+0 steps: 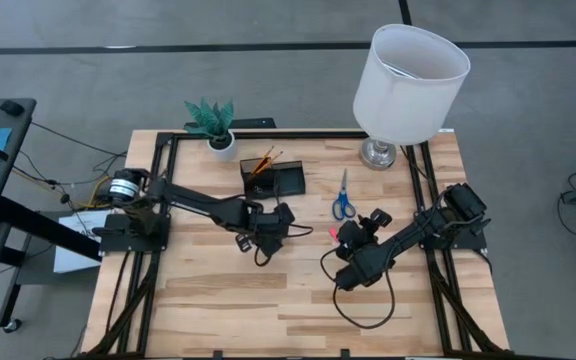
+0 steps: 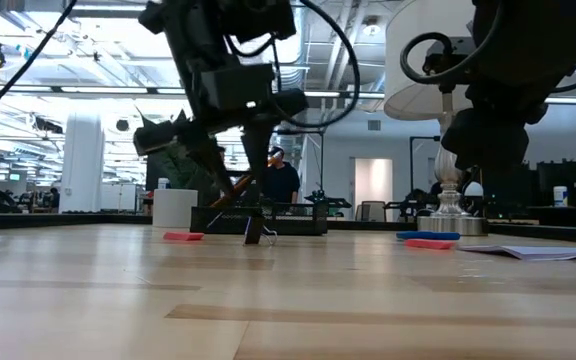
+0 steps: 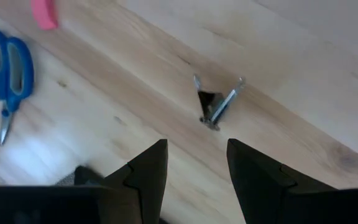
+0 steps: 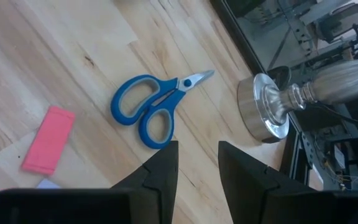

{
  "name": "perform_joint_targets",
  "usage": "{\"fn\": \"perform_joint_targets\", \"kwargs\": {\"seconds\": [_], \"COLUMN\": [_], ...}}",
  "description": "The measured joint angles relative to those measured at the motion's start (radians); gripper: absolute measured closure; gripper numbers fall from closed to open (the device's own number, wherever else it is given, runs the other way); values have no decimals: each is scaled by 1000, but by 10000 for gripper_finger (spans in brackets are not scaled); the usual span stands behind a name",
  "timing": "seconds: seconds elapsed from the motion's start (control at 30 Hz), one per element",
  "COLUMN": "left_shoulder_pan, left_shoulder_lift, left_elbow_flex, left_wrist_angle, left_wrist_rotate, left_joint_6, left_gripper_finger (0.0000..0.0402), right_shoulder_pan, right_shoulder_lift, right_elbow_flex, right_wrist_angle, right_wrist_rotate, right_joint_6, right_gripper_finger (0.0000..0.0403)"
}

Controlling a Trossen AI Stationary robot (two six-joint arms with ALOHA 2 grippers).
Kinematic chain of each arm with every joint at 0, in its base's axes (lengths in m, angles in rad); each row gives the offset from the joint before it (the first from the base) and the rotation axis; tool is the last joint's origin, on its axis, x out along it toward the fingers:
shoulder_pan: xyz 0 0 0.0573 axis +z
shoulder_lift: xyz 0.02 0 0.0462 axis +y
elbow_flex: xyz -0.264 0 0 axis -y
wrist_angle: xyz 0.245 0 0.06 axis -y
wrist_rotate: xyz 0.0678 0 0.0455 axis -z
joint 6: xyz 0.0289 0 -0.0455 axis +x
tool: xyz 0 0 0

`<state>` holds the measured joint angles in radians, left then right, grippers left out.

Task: Pick and place office supplies into organizer
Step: Put the black binder clip into the black desk organizer

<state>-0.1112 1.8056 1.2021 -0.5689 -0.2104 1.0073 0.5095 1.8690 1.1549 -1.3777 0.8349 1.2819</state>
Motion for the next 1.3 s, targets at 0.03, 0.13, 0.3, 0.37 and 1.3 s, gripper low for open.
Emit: {"fn": "perform_joint_targets", "kwargs": {"seconds": [0.03,0.13,0.3,0.37,1.3], "left_shoulder_pan": [0,0,0,0,2], "left_shoulder_lift": [13,65,96,96,96], "left_elbow_flex": [9,48,87,90,88], "left_wrist_angle": [-14,-53,-96,-85,-50], "left_wrist_rotate": [2,12,26,35,67], "left_joint_6": [0,5,0,8,33], "left_gripper_finger": [242,242,242,242,242], "right_shoulder_pan": [0,1,3,6,32], "right_shoulder_lift": [0,0,0,0,0], "right_elbow_flex": [0,0,0,0,0], "right_wrist_angle": [0,0,0,0,2], "right_wrist_rotate": [0,0,-12,-13,-23], "right_joint_6": [0,0,0,0,1], "right_gripper_finger": [295,295,295,295,295]}}
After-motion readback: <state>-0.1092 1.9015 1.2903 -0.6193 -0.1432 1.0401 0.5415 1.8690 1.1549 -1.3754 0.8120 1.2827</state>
